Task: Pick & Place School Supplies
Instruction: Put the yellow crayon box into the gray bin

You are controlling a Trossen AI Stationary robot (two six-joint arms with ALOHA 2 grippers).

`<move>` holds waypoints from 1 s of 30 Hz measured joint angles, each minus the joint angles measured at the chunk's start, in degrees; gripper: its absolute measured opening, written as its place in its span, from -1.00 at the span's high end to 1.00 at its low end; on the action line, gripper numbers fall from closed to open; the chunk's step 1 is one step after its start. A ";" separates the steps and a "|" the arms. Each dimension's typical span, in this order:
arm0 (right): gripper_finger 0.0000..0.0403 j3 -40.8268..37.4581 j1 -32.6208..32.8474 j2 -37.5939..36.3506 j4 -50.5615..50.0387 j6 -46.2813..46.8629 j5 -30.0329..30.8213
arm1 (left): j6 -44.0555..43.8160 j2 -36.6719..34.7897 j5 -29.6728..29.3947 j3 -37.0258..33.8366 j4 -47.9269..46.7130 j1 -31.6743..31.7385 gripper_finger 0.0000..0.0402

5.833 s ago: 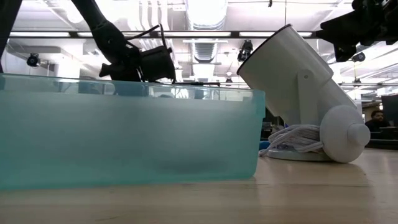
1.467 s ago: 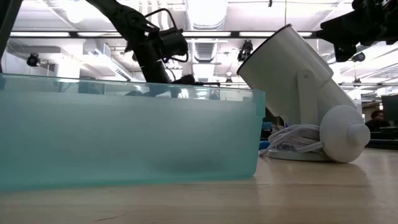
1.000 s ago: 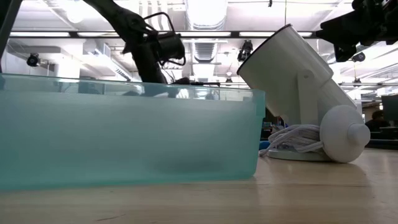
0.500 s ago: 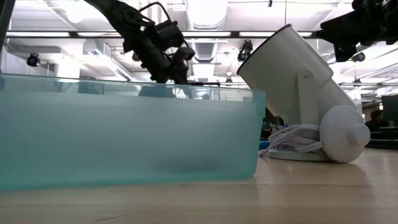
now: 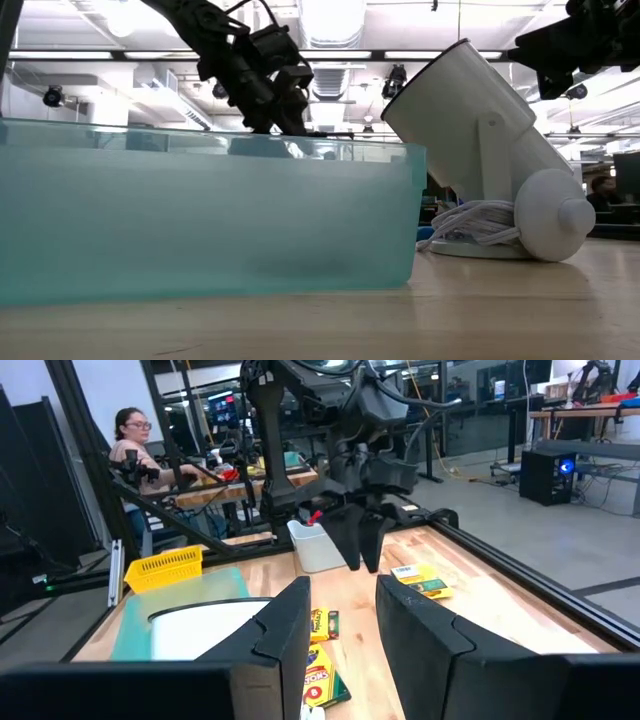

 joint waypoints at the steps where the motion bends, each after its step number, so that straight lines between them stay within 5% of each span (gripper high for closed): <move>1: 0.44 0.00 0.02 -0.01 0.00 0.00 0.00 | -0.58 0.00 0.00 0.00 0.02 -0.20 0.08; 11: 0.44 0.00 0.00 -0.01 0.00 0.00 0.00 | -4.15 0.04 -0.35 -0.04 1.65 -0.34 0.09; 18: 0.44 0.00 -0.02 0.01 0.81 3.08 0.02 | -19.41 0.04 -0.70 -0.04 2.68 -0.95 0.09; 26: 0.44 0.64 0.00 0.92 6.59 6.08 0.34 | -21.10 -0.30 -17.91 -0.04 1.91 -3.92 0.09; 30: 0.44 3.45 -0.06 6.01 6.14 5.65 2.82 | -23.47 -1.47 -19.57 -0.03 -0.40 -3.91 0.09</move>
